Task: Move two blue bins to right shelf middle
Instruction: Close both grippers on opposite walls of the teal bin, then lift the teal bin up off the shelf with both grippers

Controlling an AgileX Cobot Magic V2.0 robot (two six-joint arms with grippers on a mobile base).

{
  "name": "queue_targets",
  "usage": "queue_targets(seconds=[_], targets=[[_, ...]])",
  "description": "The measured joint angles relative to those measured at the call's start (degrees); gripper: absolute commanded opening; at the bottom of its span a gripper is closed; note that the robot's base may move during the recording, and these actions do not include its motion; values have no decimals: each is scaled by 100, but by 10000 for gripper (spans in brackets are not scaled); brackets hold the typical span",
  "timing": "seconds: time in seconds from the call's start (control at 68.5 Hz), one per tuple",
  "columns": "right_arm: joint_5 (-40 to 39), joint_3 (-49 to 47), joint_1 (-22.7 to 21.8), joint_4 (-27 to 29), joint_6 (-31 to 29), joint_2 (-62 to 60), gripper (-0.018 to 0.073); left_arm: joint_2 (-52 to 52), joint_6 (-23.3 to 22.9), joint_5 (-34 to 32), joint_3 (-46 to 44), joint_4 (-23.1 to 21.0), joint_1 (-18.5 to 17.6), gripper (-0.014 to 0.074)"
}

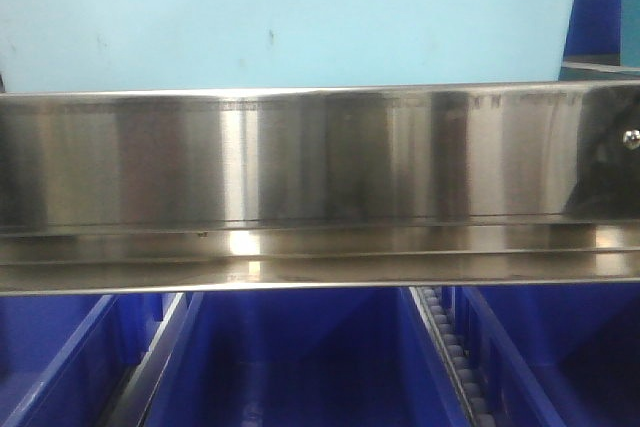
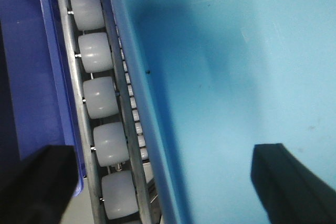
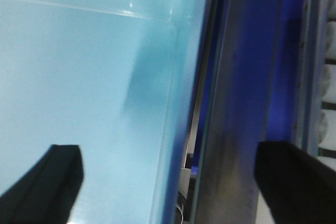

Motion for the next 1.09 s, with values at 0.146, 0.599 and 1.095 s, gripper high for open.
queue_targets(seconds=[0.146,0.599,1.095], targets=[[0,0,0,0,0,62,13,0,0,0,0,0,0,104],[-3,0,0,91,104,62,-153,12,-44,0,0,-30,0,-111],[87,-430,0,43,104,-858,-153,-689,-44,145,-643,-152,0,-111]])
